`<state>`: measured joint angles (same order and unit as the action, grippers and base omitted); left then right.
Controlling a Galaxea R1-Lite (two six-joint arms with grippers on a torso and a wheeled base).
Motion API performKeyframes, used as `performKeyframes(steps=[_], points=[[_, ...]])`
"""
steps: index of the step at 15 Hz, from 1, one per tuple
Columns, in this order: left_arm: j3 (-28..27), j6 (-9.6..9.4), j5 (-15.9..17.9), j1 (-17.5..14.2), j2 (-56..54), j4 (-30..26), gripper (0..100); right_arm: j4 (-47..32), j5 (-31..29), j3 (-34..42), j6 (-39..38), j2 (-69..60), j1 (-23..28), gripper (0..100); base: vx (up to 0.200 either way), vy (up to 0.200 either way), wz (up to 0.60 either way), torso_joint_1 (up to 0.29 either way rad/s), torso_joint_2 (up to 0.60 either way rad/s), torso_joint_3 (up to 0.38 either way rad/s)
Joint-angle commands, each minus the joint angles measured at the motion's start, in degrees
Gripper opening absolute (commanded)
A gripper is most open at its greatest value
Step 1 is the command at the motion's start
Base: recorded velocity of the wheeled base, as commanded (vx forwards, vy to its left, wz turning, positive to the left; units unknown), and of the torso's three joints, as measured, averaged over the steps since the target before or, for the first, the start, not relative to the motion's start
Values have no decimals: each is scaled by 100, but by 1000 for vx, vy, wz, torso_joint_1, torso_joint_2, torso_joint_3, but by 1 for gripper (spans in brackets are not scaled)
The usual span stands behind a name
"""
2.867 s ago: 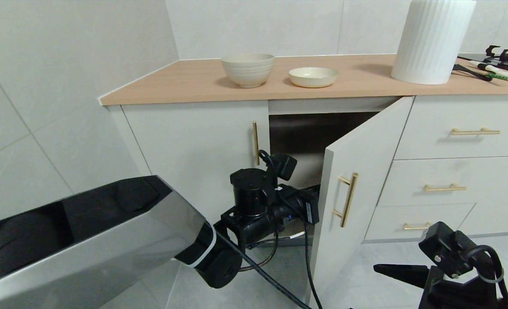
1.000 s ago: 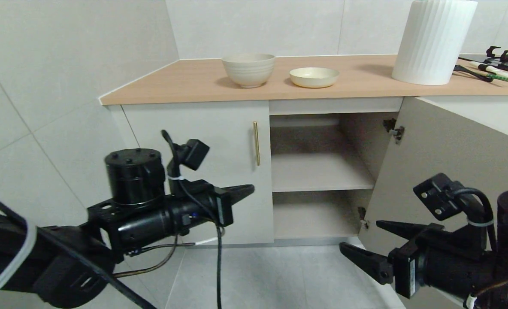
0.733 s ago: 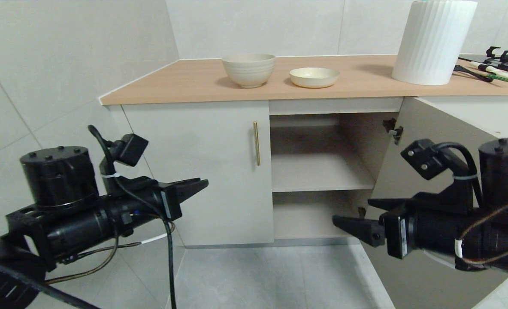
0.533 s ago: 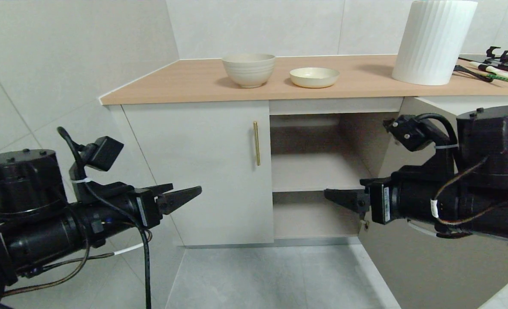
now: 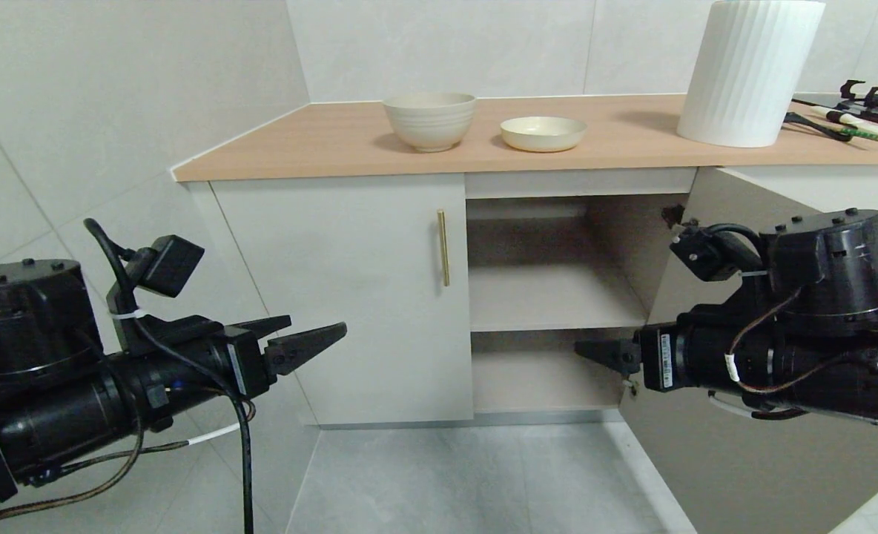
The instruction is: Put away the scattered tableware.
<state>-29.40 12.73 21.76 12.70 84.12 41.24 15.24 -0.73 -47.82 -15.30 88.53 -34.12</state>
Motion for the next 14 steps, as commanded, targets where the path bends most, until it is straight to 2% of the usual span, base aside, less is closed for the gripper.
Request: performKeyframes(steps=[1, 5, 14], points=[[-30, 2, -14, 4, 35, 7, 100, 5, -6, 36, 1, 24, 37, 100, 0, 0, 0, 0, 0, 0], [-39, 11, -5, -5, -97, 42, 100, 14, 3, 36, 1, 7, 37, 100, 0, 0, 0, 0, 0, 0], [-48, 11, -14, -13, -141, 42, 100, 14, 38, 124, 27, -143, 20, 100, 200, 0, 0, 3, 2, 3]])
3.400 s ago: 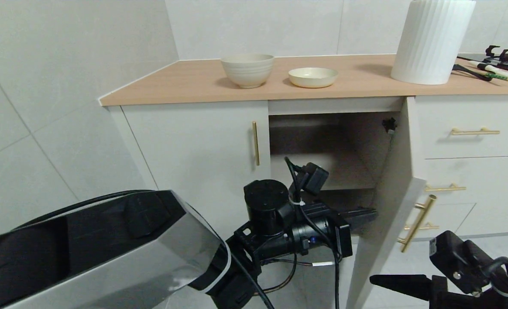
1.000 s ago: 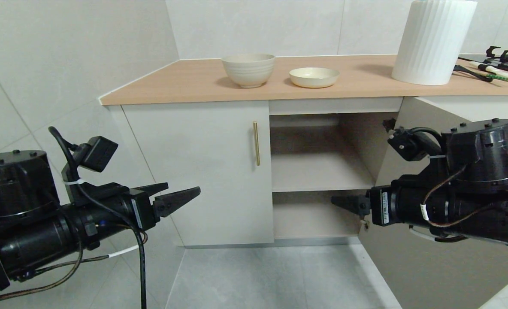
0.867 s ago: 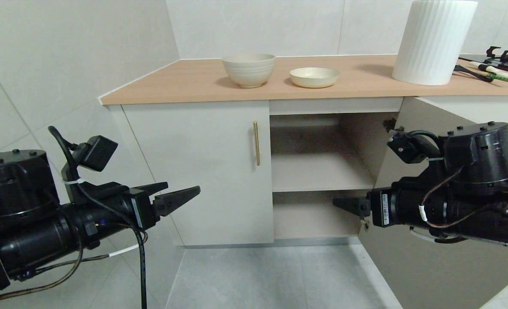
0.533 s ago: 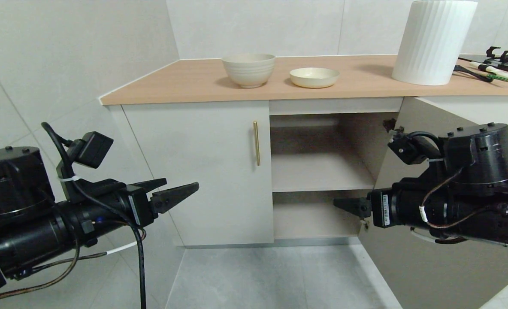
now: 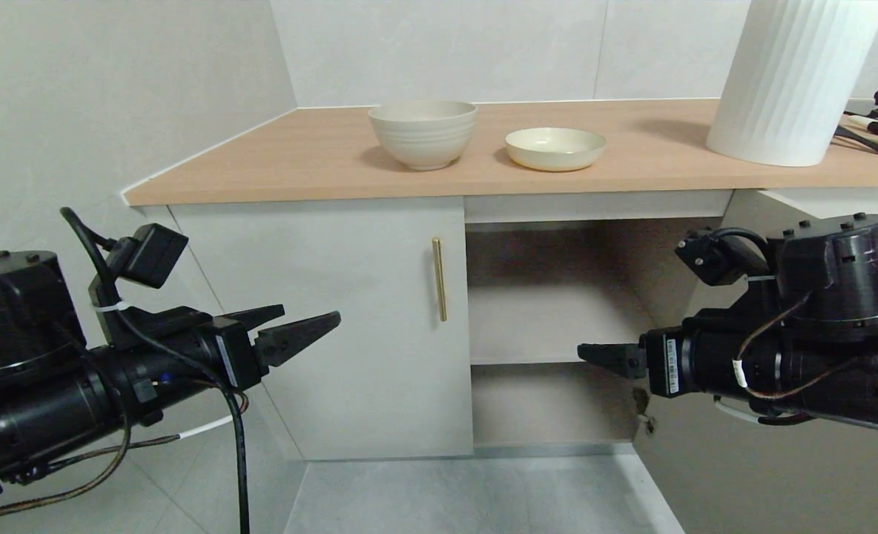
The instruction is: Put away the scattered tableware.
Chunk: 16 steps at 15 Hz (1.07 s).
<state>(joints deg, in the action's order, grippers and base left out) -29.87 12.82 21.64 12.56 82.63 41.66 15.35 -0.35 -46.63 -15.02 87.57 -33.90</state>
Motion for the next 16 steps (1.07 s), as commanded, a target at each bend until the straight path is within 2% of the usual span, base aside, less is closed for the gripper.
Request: performKeyframes(steps=[1, 9, 16], points=[[-2, 1, -2, 1, 8, 0, 100, 3, 9, 5, -1, -55, -2, 100, 200, 0, 0, 2, 2, 2], [16, -8, 7, 1, -36, 0, 100, -14, 27, 49, 8, -187, -20, 100, 200, 0, 0, 3, 2, 4], [7, -8, 7, -16, -98, 9, 100, -5, 44, 119, 43, -284, -46, 100, 0, 0, 0, 0, 0, 0]])
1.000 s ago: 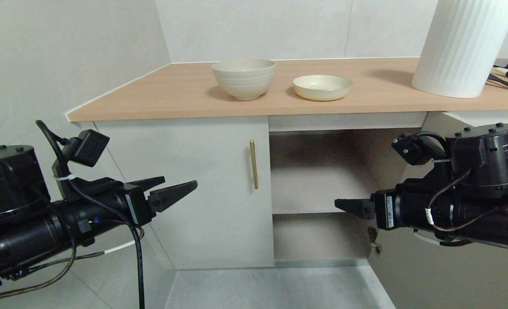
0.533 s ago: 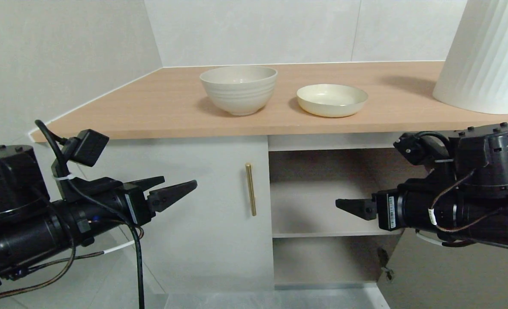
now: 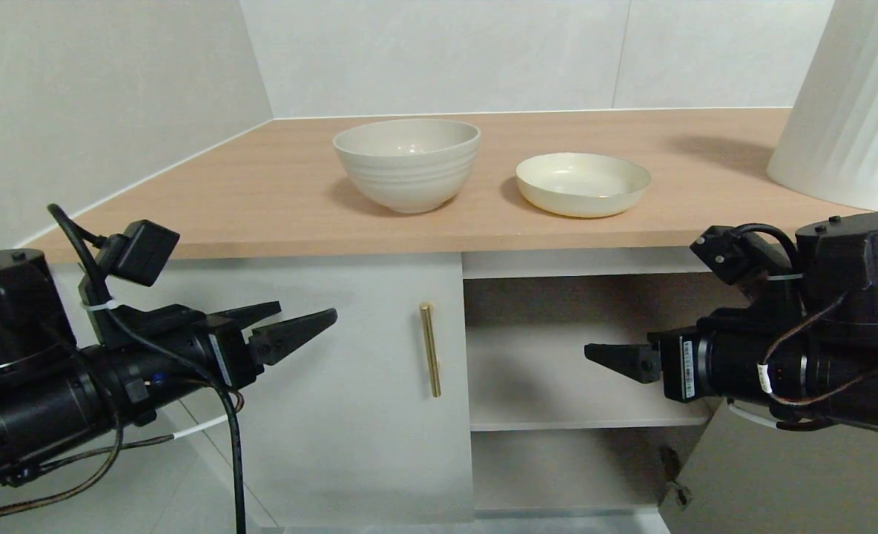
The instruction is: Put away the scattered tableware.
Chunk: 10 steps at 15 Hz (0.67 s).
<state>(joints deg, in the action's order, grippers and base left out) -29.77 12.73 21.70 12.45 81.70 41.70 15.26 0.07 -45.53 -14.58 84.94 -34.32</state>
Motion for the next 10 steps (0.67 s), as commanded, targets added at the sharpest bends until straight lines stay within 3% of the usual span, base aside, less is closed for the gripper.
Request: performKeyframes(steps=[1, 8, 10], points=[[-3, 2, 1, 3, -5, -4, 100, 3, 1, 9, -1, -31, -14, 100, 0, 0, 0, 0, 0, 0], [15, 11, 19, 3, -67, -4, 100, 3, 89, 27, 8, -154, -93, 100, 0, 0, 0, 0, 0, 0], [6, 11, 19, 3, -67, -4, 100, 3, 125, 53, 8, -180, -93, 100, 0, 0, 0, 51, -215, -173]])
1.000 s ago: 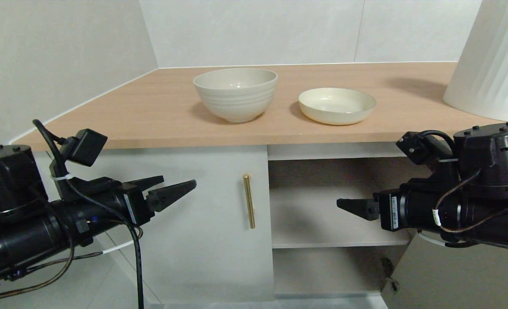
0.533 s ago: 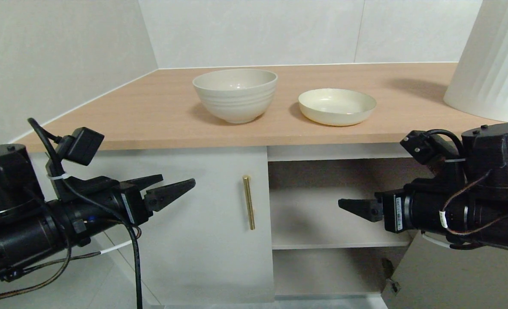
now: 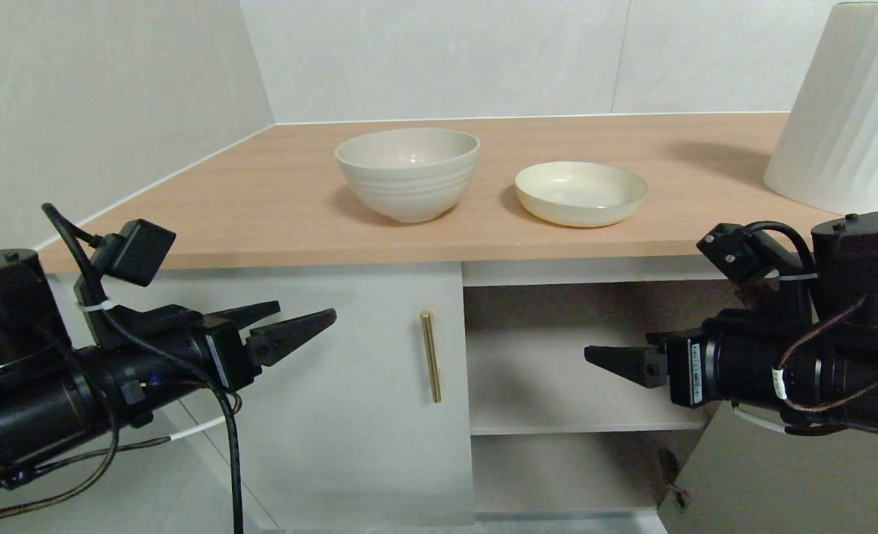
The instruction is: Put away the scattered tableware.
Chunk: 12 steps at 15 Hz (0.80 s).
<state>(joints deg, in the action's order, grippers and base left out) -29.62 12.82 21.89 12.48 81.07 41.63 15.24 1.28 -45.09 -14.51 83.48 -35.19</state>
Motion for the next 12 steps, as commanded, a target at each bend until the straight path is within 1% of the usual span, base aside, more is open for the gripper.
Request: performKeyframes(steps=[1, 2, 3, 6, 12], points=[[0, 1, -1, 0, -3, 3, 100, 5, 4, 9, 0, -34, -5, 100, 0, 0, 0, 32, -276, -261], [0, 1, -1, 0, -3, 3, 100, 5, 4, 9, 0, -34, -5, 100, 0, 0, 0, 27, -124, -281], [0, 1, -1, 0, -3, 3, 100, 5, 4, 9, 9, -34, -5, 100, 0, 0, 0, 193, -359, -295], [-8, 1, -1, 0, 6, 3, 100, 5, 4, 53, 124, -42, -5, 100, 0, 0, 0, 167, -558, -300], [-70, 10, 17, 0, 23, -6, 100, 5, 4, 53, 124, -25, -5, 100, 0, 0, 0, 178, -465, -287]])
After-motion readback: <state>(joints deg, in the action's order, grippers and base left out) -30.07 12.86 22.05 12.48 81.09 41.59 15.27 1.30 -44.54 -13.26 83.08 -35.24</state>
